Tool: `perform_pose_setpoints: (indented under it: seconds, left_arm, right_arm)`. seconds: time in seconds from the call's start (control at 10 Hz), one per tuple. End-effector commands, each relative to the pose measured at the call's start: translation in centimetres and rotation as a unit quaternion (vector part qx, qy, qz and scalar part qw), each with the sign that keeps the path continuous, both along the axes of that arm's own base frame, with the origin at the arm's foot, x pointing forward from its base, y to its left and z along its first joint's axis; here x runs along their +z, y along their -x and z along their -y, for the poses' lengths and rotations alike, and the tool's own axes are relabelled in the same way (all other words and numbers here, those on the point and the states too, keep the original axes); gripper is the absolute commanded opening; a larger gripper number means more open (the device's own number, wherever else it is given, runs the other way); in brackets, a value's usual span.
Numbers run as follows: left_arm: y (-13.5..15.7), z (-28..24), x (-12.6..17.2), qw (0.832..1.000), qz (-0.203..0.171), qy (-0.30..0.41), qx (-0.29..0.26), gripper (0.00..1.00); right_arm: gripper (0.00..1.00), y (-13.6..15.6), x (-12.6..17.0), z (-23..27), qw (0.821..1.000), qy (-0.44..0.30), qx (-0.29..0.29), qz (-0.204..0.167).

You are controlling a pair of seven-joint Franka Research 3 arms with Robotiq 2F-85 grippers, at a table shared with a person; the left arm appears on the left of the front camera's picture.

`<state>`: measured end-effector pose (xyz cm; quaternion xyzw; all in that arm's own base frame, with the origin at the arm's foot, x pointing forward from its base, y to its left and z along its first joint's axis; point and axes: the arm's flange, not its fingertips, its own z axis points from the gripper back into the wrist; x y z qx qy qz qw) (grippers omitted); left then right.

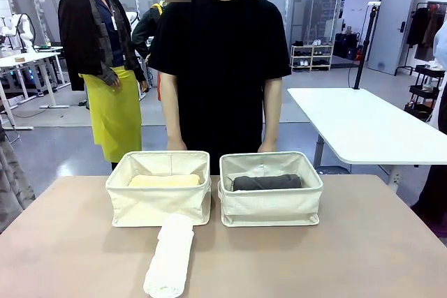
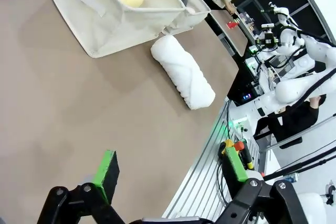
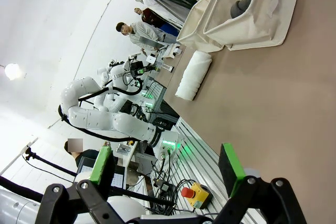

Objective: Divide the towels into two baskets.
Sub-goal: Pick up one hotel-folded towel from the bottom of the table and place it in the Fabric basket indicated by the person.

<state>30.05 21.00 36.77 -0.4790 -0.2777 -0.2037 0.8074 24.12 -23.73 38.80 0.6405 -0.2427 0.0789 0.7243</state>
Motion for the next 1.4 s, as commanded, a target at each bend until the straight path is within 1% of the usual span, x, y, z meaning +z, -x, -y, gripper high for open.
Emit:
perform_pose_setpoints:
  seconds: [0.0,1.1,1.2,1.3]
  left_arm:
    - [0.5,0.1,0.2,1.000,0.007,0.004,0.000,1.00]
    - [0.5,0.1,0.2,1.000,0.007,0.004,0.000,1.00]
    - [0.0,0.0,0.0,1.000,0.000,0.000,0.000,1.00]
    - [-0.4,2.1,1.2,0.998,-0.046,-0.021,0.024,1.00]
  right_arm:
    - [1.00,0.3,0.4,-0.1,1.000,-0.002,0.000,-0.001]
    - [1.00,0.3,0.4,-0.1,1.000,-0.002,0.000,-0.001]
    - [1.00,0.3,0.4,-0.1,1.000,-0.002,0.000,-0.001]
    - [1.00,0.3,0.4,-0.1,1.000,-0.002,0.000,-0.001]
